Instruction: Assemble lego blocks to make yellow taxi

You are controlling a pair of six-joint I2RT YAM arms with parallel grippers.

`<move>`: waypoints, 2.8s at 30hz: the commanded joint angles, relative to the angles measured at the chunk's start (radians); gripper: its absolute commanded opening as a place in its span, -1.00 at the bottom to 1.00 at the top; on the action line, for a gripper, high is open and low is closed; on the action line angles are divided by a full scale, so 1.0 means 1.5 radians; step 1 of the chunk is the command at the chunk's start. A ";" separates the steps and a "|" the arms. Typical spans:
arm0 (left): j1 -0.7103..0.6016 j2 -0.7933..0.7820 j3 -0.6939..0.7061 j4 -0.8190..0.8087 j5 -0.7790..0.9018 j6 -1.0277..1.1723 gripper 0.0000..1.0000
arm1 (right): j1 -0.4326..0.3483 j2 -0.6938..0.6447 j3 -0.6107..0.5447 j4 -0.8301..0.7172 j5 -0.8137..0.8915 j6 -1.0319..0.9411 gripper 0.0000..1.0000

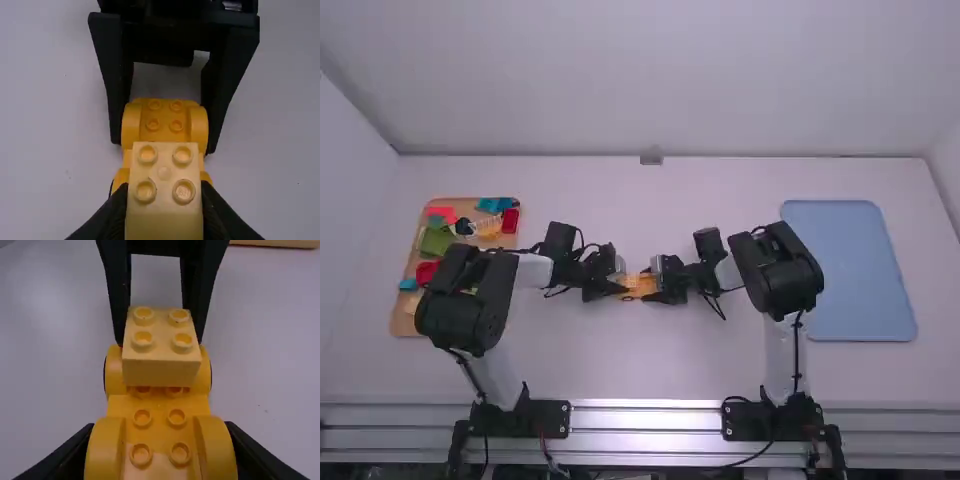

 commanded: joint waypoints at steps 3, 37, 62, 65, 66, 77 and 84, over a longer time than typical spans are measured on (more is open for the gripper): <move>-0.002 0.010 -0.001 -0.006 -0.005 0.009 -0.96 | 0.002 0.007 -0.004 -0.005 0.002 -0.004 0.16; -0.010 0.010 -0.001 0.025 -0.057 0.010 -0.97 | 0.002 0.007 -0.005 -0.005 0.003 -0.004 0.17; -0.014 -0.025 -0.001 -0.030 -0.038 0.010 -0.97 | 0.002 0.007 -0.005 -0.005 0.007 -0.004 0.16; -0.013 -0.025 -0.001 -0.022 -0.042 0.010 -0.97 | 0.002 0.007 -0.005 -0.005 0.007 -0.004 0.17; -0.011 -0.025 -0.001 -0.019 -0.042 0.010 -0.97 | 0.002 0.007 -0.005 -0.005 0.007 -0.004 0.17; -0.020 -0.025 -0.001 -0.014 -0.040 0.009 -0.47 | 0.002 0.007 -0.005 -0.005 0.007 -0.004 0.17; -0.017 -0.025 -0.001 -0.001 -0.040 0.007 -0.21 | 0.002 0.007 -0.005 -0.007 0.007 -0.004 0.16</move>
